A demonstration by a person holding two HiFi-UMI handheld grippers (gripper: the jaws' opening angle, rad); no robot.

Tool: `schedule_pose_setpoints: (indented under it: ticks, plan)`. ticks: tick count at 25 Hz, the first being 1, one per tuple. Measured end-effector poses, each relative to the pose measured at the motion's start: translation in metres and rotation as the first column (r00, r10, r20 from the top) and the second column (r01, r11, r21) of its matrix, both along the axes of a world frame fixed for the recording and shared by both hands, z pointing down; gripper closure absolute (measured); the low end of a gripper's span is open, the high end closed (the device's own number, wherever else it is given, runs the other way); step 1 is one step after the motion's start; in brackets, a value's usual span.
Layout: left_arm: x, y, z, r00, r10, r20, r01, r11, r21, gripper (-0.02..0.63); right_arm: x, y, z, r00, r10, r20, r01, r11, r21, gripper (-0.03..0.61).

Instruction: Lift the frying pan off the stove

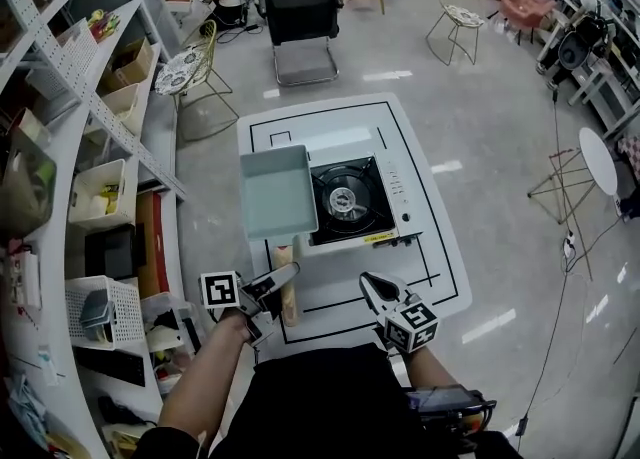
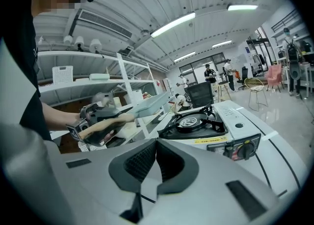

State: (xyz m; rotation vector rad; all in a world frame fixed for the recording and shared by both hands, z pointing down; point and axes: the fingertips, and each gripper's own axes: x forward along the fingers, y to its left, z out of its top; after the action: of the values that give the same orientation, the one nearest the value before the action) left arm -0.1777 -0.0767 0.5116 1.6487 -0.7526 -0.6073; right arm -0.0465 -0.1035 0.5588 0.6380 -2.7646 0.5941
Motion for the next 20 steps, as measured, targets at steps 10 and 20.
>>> schedule_pose_setpoints:
  ticks: [10,20]
  plan:
    - [-0.025,0.039,0.010,1.000,-0.015,0.015,0.015,1.000,-0.011,0.486,-0.019,0.020,-0.006,1.000,0.006,-0.014,-0.006,1.000,0.007,0.553]
    - [-0.055,0.079,0.021,0.998,-0.056,0.016,0.056,0.998,-0.018,0.486,-0.046,0.044,-0.010,0.999,-0.049,0.002,0.049,0.998,0.043,0.553]
